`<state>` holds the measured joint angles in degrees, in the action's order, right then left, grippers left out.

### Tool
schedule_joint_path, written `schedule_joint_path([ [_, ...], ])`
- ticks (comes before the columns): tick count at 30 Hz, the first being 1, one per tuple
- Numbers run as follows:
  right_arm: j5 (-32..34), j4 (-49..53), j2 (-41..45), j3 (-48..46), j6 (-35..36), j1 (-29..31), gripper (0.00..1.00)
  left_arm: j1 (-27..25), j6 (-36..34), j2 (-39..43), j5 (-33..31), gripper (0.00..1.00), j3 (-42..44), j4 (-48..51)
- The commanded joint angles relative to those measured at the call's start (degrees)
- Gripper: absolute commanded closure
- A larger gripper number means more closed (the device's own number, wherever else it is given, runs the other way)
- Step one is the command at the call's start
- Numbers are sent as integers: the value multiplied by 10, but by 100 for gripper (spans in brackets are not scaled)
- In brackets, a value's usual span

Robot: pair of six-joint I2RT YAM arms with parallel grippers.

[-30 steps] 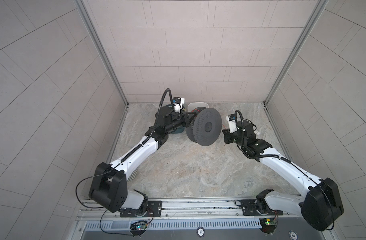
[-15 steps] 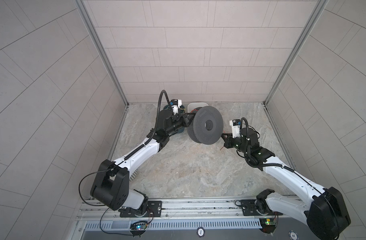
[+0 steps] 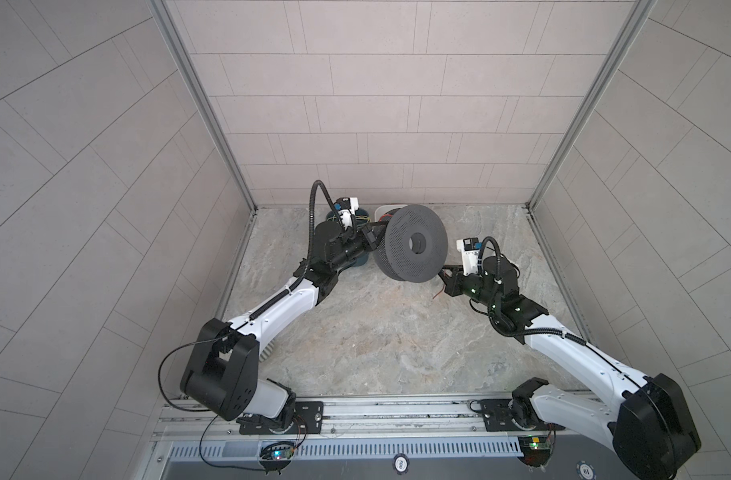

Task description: Wrap the cables

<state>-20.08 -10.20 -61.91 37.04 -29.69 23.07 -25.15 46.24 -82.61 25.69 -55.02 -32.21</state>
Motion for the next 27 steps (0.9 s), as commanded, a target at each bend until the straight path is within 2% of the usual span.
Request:
schedule_joint_path([
  [1,-14,-20,10,-10,-13,-2,100,3,25,9,-18,100,2,-79],
  [9,-32,-55,12,-12,-42,-2,100,0,49,5,-40,100,17,-109],
  [15,-33,-51,12,-27,-35,-2,95,0,60,0,-24,100,13,-122],
  [19,-33,-48,15,-25,-23,-3,95,1,54,3,-14,100,9,-122],
  [24,-40,-48,21,-22,-6,-2,88,1,41,2,6,100,4,-126],
  [27,-32,-40,25,-21,9,-3,87,2,37,2,21,100,0,-137],
])
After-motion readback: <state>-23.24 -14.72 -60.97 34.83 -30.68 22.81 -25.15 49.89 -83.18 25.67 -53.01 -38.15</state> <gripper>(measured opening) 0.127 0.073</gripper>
